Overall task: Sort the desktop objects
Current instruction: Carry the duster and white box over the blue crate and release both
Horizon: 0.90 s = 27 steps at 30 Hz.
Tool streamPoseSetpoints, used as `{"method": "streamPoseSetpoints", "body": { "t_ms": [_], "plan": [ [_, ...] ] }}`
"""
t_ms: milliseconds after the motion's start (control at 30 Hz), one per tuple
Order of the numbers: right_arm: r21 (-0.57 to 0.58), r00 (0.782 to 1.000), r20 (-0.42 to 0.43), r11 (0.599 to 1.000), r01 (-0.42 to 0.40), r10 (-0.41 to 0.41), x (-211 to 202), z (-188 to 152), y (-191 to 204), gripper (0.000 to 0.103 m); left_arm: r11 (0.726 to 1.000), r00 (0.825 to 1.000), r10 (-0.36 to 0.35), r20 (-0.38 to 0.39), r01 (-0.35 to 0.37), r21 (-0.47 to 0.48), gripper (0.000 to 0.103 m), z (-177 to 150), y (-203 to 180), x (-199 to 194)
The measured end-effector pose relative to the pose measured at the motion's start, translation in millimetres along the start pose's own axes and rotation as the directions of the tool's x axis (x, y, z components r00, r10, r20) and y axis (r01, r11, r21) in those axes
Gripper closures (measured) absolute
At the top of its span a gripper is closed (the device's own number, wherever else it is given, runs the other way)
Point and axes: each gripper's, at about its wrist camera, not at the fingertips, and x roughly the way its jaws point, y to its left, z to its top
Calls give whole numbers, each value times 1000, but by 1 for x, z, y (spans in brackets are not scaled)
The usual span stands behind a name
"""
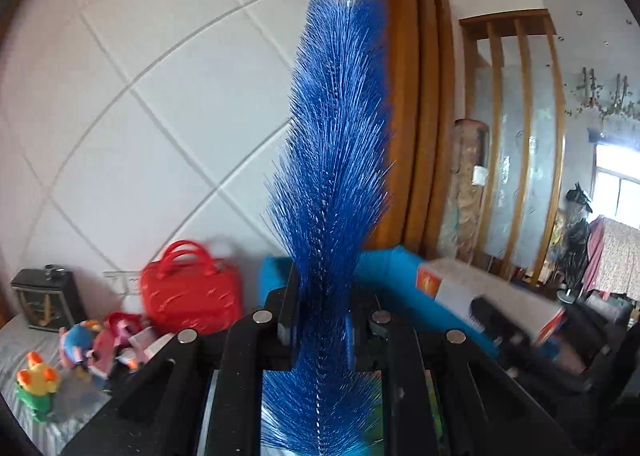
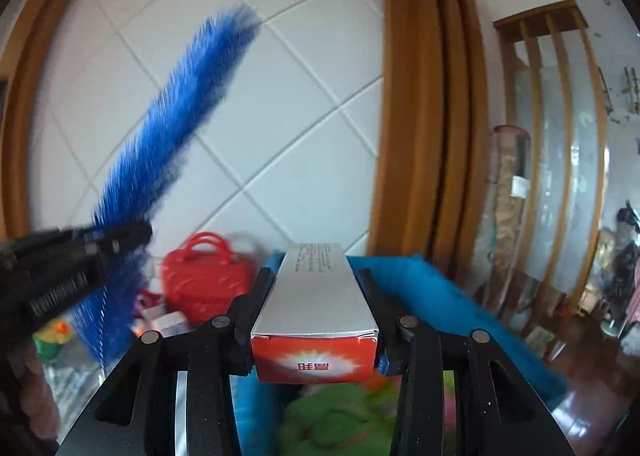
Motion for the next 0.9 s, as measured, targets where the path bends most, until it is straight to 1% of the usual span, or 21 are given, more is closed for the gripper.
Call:
{"method": "streamPoseSetpoints", "body": {
  "t_ms": [67,133,200,267,300,400,533,567,633,733,767,800,833,867,900],
  "plan": [
    [-10,1000,-12,1000,22,-22,11,-1,-44,62,1000,1000,-7,-5,7,10,87,9,-39,20],
    [-3,999,-32,1000,21,-21,22,-2,-83,62,1000,1000,-6,-28,6,16,87,11,-73,45],
    [5,998,-59,1000,23,-23,33,-9,-115,62,1000,997,2,-72,1,31,87,6,-100,71],
    [19,995,-98,1000,24,-22,39,-16,-146,62,999,992,9,-124,-4,38,87,-5,-116,101],
    [28,993,-116,999,21,-17,46,-18,-156,62,999,988,15,-153,-9,40,87,-13,-124,110],
    [44,981,-194,999,0,8,63,-38,-180,62,999,968,41,-246,-31,44,87,-40,-132,138],
    [33,957,-289,999,-23,32,85,-67,-189,62,997,934,72,-349,-56,58,87,-69,-132,157],
    [35,951,-308,999,-27,37,87,-73,-186,62,997,928,77,-365,-61,55,87,-72,-130,160],
    [43,942,-331,998,-37,50,92,-81,-191,62,995,920,100,-379,-87,50,83,-76,-126,160],
    [42,930,-364,998,-43,55,106,-88,-199,62,993,911,122,-394,-110,52,70,-83,-121,159],
    [41,929,-367,998,-44,56,106,-89,-199,62,992,911,127,-391,-116,53,60,-87,-118,159],
    [37,929,-367,998,-42,53,106,-90,-199,62,991,913,134,-386,-122,55,48,-86,-115,156],
    [29,930,-365,999,-39,47,104,-91,-198,61,990,916,140,-377,-128,58,41,-88,-112,154],
    [23,931,-363,999,-38,44,103,-92,-196,60,990,919,144,-368,-129,63,31,-89,-112,151],
    [20,931,-362,999,-35,39,102,-93,-196,57,989,920,148,-363,-133,66,27,-90,-109,149]
  ]
}}
